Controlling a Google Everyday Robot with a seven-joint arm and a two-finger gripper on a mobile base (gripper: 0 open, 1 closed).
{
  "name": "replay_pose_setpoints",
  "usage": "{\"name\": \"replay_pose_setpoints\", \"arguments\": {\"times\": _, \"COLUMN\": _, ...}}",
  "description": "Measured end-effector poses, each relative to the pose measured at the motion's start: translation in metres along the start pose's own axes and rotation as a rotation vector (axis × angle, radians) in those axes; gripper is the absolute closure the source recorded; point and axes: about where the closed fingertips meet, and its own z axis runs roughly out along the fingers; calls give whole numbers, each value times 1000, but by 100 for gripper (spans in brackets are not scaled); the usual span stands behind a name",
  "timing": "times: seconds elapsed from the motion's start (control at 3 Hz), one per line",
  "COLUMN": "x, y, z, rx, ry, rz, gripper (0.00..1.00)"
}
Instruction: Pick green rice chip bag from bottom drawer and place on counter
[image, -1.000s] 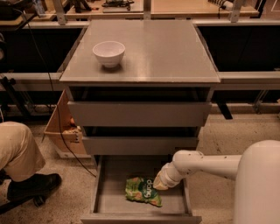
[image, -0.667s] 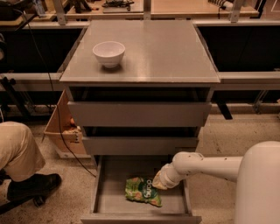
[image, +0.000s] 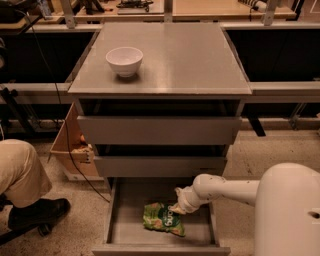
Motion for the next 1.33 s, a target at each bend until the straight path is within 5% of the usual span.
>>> {"name": "replay_pose_setpoints", "arguments": {"times": 0.67, "x": 21, "y": -41, "z": 83, "rx": -123, "ry": -33, "rz": 95, "gripper": 0}}
{"name": "replay_pose_setpoints", "arguments": {"times": 1.33, "x": 24, "y": -46, "z": 96, "rx": -152, "ry": -73, "rz": 115, "gripper": 0}}
